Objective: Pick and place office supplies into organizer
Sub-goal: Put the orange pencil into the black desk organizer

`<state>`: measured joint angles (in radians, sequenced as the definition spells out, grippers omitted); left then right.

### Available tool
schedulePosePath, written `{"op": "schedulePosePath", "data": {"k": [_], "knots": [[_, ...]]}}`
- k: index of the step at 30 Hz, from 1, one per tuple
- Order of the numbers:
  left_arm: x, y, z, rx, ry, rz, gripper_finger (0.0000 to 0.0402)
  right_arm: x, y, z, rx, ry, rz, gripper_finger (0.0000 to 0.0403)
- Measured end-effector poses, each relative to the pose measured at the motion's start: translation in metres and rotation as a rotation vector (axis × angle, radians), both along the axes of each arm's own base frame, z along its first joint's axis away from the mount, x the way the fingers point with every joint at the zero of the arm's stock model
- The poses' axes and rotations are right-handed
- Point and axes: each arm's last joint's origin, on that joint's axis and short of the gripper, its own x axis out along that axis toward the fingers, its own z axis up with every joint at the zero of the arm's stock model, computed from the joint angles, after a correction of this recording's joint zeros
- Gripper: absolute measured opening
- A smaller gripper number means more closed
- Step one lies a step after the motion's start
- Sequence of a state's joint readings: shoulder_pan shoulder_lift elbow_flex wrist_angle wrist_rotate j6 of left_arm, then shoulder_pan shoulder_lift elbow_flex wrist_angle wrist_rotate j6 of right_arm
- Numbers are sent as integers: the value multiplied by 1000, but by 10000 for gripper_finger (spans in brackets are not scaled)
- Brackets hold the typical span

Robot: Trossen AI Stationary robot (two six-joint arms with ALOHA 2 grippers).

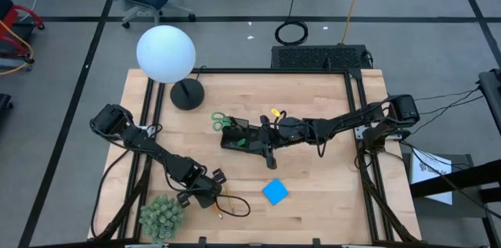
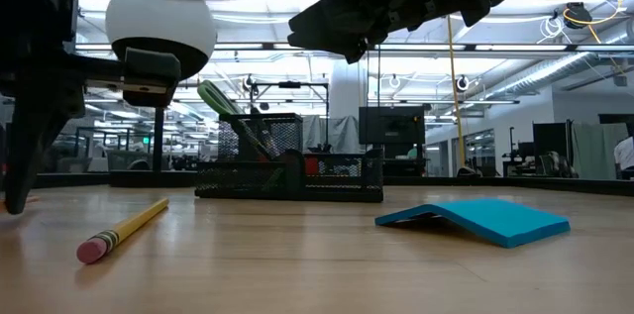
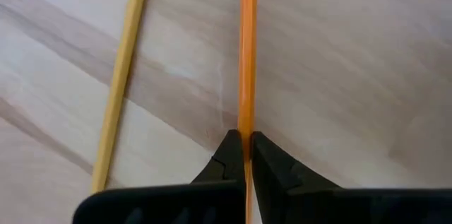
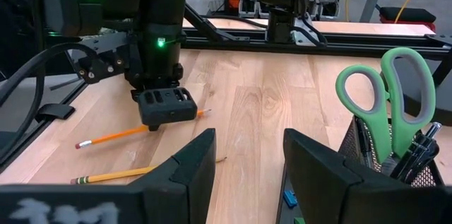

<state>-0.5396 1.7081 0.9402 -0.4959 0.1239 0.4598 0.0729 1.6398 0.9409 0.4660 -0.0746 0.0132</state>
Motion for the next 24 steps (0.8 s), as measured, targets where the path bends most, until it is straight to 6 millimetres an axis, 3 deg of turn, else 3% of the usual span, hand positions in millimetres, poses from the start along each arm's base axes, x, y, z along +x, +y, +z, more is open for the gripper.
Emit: {"op": "schedulePosePath", "data": {"k": [10, 24], "knots": [[-4, 0, 9, -12, 3, 58, 0, 0, 0, 0, -7, -2, 2, 155], [-15, 18, 71, -63, -226, 260, 0, -2, -4, 7, -3, -21, -110, 155]]}}
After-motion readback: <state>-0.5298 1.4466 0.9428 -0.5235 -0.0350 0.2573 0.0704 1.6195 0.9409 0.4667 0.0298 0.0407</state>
